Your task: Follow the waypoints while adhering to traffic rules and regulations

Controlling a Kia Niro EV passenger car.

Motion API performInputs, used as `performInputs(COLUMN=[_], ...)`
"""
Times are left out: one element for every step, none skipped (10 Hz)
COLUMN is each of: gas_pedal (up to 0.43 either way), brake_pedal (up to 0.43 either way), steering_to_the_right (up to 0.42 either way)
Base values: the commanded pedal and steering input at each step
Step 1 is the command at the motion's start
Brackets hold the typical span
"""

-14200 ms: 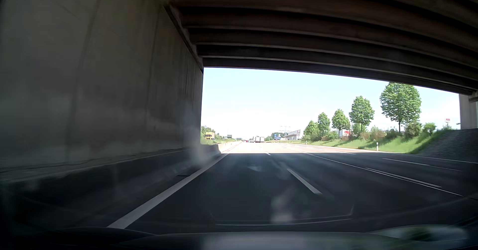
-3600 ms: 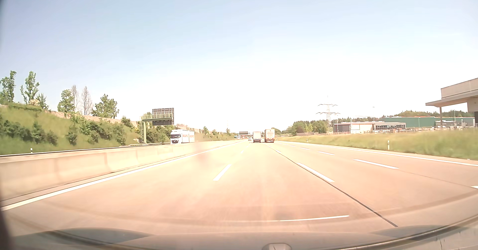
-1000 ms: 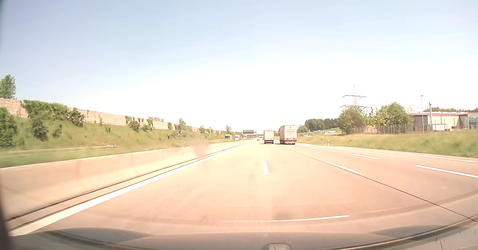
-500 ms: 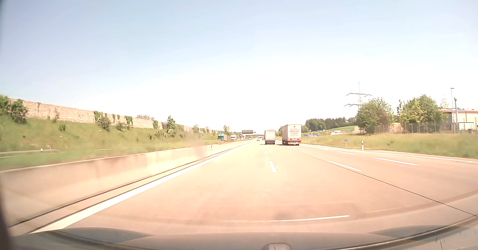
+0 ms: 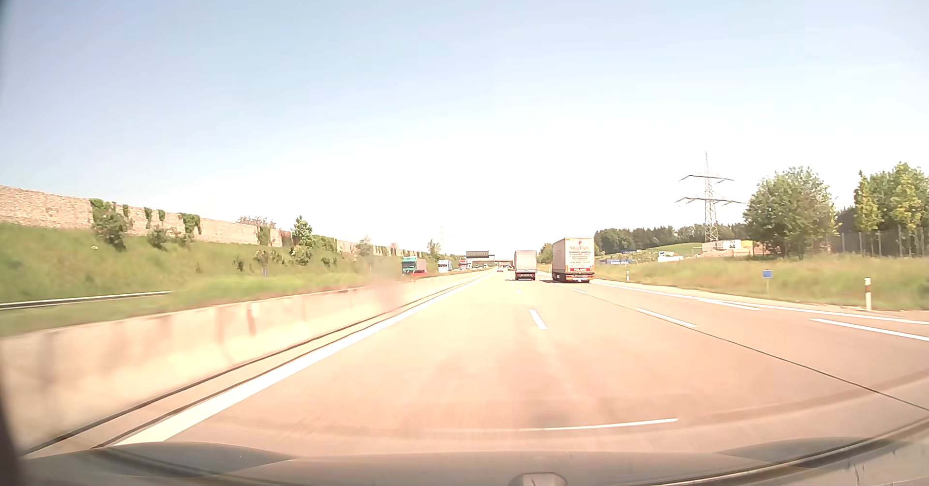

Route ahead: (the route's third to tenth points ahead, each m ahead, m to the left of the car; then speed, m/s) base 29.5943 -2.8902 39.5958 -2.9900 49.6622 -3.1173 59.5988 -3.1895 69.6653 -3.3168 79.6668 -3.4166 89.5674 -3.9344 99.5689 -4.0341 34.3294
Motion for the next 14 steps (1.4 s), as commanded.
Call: performInputs(gas_pedal=[0.339,0.339,0.339,0.339,0.339,0.339,0.339,0.339,0.339,0.339,0.339,0.339,0.339,0.339], brake_pedal=[0.0,0.0,0.0,0.0,0.0,0.0,0.0,0.0,0.0,0.0,0.0,0.0,0.0,0.0], steering_to_the_right=[0.0,0.0,0.0,0.0,0.0,0.0,0.0,0.0,0.0,0.0,0.0,0.0,0.0,0.0])
